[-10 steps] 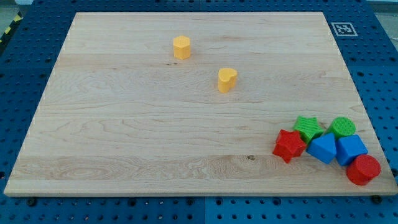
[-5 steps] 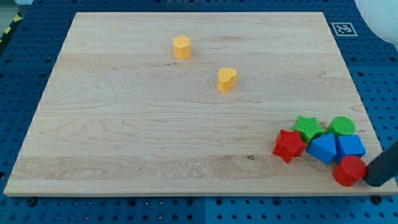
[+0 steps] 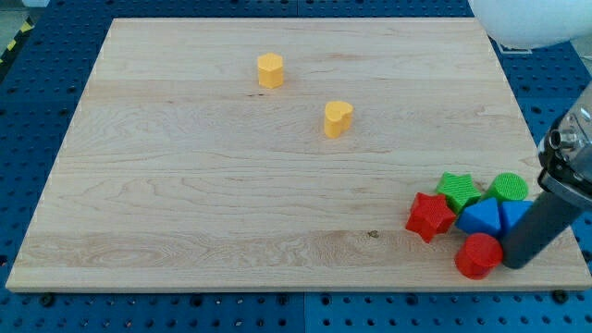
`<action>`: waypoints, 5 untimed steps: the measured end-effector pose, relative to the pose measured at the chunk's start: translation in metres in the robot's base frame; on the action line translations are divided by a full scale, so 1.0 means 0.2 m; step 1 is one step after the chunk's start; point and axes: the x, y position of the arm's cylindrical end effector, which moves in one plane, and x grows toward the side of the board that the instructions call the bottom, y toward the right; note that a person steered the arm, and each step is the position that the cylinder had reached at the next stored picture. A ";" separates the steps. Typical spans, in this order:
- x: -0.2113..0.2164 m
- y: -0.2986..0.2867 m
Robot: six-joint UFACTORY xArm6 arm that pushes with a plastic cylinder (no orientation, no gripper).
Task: Push the red circle closer to the red star
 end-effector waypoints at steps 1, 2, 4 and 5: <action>0.08 0.02; 0.08 0.00; 0.06 -0.31; 0.01 -0.33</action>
